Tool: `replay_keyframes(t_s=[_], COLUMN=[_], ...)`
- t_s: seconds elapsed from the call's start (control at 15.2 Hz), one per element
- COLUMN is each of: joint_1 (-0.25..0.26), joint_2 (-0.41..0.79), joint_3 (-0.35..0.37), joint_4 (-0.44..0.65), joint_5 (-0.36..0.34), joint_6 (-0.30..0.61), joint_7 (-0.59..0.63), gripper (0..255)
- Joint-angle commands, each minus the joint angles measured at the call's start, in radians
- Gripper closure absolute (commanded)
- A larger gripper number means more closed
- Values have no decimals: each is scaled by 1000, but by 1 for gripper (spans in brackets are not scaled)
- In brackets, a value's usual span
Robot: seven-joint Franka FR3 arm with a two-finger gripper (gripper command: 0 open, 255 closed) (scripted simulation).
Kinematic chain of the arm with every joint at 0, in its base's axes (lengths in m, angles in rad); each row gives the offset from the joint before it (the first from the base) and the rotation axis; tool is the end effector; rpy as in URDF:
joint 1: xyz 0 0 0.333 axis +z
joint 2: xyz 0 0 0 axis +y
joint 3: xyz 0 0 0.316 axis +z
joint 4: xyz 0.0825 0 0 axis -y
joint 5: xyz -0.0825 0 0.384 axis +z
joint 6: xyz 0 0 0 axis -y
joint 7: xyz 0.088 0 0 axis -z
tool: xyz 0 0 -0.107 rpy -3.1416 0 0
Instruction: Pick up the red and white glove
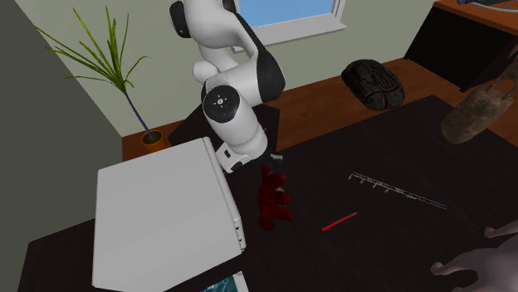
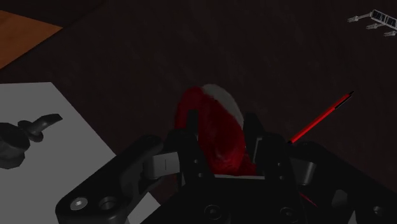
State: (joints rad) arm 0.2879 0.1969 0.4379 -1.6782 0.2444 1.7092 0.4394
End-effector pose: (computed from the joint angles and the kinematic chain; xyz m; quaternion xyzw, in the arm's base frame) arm 0.4459 0.4032 0.4853 -0.9776 -0.1144 0.1498 0.0934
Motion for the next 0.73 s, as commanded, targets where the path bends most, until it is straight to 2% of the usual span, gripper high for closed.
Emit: replay_keyframes(t_s=[0.0, 0.53, 0.66], joint_1=[0, 0, 1], joint_2=[-4, -4, -3], joint_3=[1, 2, 3], joint_4=[24, 130, 132], joint_5=[1, -1, -1], joint_6=[-26, -128, -130], joint_7=[7, 35, 35], gripper=[255, 255, 255])
